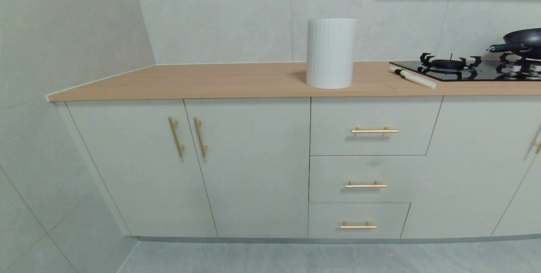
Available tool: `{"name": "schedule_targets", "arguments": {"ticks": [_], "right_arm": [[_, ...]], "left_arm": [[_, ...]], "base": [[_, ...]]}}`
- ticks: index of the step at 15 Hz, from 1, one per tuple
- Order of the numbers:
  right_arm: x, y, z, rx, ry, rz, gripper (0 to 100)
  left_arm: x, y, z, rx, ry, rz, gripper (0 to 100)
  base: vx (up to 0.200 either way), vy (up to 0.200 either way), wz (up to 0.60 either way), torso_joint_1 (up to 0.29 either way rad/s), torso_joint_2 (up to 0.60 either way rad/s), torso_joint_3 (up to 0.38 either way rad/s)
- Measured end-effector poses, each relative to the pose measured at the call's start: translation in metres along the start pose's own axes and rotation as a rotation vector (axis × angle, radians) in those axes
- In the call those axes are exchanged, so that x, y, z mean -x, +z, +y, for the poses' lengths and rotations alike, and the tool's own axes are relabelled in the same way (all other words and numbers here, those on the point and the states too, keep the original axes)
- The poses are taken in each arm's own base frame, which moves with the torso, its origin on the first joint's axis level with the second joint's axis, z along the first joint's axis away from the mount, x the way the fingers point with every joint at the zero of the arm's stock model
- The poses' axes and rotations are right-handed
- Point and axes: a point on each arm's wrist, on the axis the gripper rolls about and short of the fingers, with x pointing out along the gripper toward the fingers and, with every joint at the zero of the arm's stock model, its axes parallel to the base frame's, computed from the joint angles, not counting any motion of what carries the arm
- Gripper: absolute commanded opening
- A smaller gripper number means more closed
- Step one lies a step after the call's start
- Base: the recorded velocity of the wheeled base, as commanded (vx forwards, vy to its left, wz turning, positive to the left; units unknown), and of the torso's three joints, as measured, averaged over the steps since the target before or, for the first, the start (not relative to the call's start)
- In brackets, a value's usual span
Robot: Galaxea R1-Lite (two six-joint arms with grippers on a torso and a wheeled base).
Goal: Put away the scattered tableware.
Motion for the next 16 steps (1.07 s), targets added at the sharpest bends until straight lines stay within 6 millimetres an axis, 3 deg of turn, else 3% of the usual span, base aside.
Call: {"name": "schedule_targets", "arguments": {"ticks": [6,16], "right_arm": [[0.0,-0.0003,-0.0001,-0.048,-0.005,0.002,100],[-0.0001,-0.0003,-0.0001,-0.048,-0.005,0.002,100]], "left_arm": [[0.0,0.0,0.0,-0.001,0.0,0.0,100],[0.0001,0.0003,0.0,0.0,0.0,-0.001,100]], "base": [[0.0,0.0,0.0,0.0,0.0,0.0],[0.2,0.0,0.0,0.001,0.0,0.003]]}}
